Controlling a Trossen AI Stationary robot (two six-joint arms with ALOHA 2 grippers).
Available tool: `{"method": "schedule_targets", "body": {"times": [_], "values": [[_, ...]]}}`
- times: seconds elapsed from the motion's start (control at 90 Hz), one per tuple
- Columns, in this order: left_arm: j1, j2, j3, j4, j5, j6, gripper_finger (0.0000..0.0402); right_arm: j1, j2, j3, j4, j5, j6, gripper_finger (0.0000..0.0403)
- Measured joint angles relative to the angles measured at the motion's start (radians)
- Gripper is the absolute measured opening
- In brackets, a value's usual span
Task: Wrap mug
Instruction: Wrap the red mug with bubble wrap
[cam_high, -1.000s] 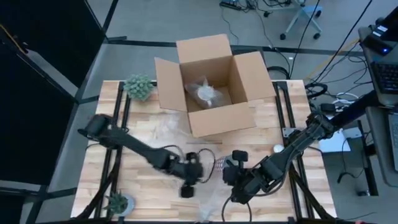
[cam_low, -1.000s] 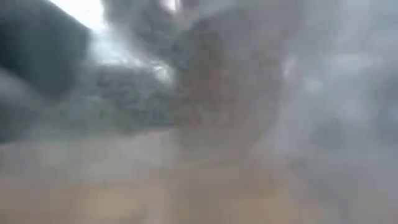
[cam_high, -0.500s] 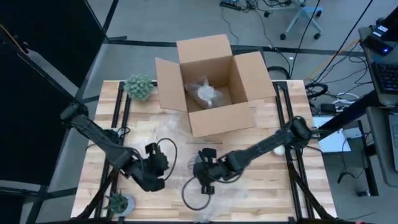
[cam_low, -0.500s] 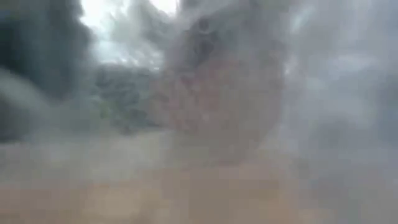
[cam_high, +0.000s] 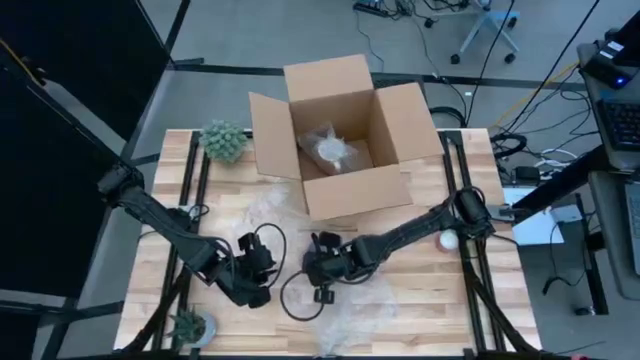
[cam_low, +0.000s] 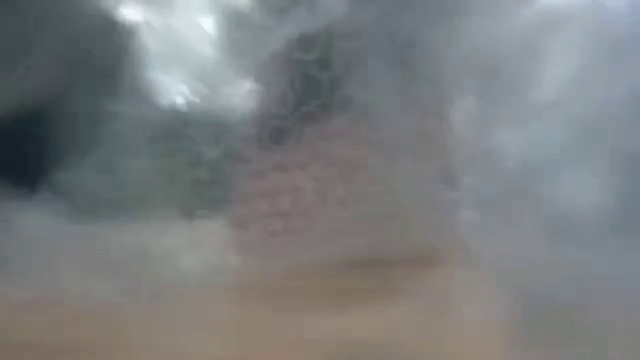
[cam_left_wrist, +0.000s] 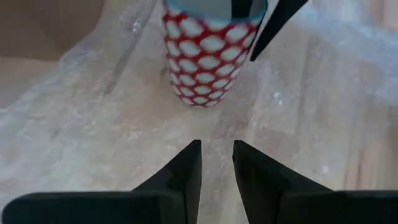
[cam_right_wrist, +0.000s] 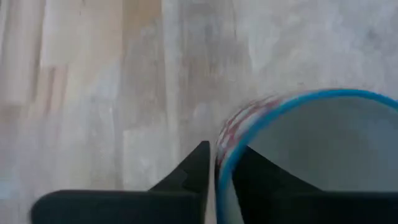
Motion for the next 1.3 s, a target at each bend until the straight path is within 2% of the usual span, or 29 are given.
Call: {"method": "schedule_targets", "body": {"times": [0.178,0.333,0.4,0.5,0.578,0.767,0.911,1.033,1.144,1.3], "values": [[0.000,0.000,0.000,0.005,0.000,0.000,0.0081,0.002,-0.006,0.000,0.067,-0.003,-0.062,0.0136],[0.000,0.000,0.000,0.004,0.001,0.000,0.0081,0.002,-0.050,0.000,-0.007,-0.012,-0.072,0.0173],[0.000,0.000,0.000,0.004,0.001,0.001,0.0081,0.002,-0.092,0.000,-0.063,-0.061,-0.028,0.0182],[0.000,0.000,0.000,0.002,0.001,0.001,0.0081,0.018,-0.169,0.000,-0.181,-0.200,0.051,0.0188],[0.000,0.000,0.000,0.003,0.003,0.001,0.0081,0.054,-0.215,0.000,-0.285,-0.239,0.125,0.0189],[0.000,0.000,0.000,0.002,0.011,0.004,0.0081,0.187,-0.220,-0.007,-0.435,-0.190,0.220,0.0184],[0.000,0.009,0.000,0.004,0.050,0.027,0.0081,0.285,-0.178,-0.069,-0.394,-0.180,0.269,0.0183],[0.000,0.026,0.000,0.003,0.074,0.040,0.0081,0.349,-0.134,-0.113,-0.341,-0.104,0.279,0.0183],[0.000,0.057,0.000,0.002,0.089,0.067,0.0081,0.386,-0.099,-0.124,-0.316,-0.058,0.275,0.0183],[0.000,0.096,0.000,0.004,0.090,0.072,0.0081,0.416,-0.065,-0.124,-0.298,-0.054,0.249,0.0183]]}}
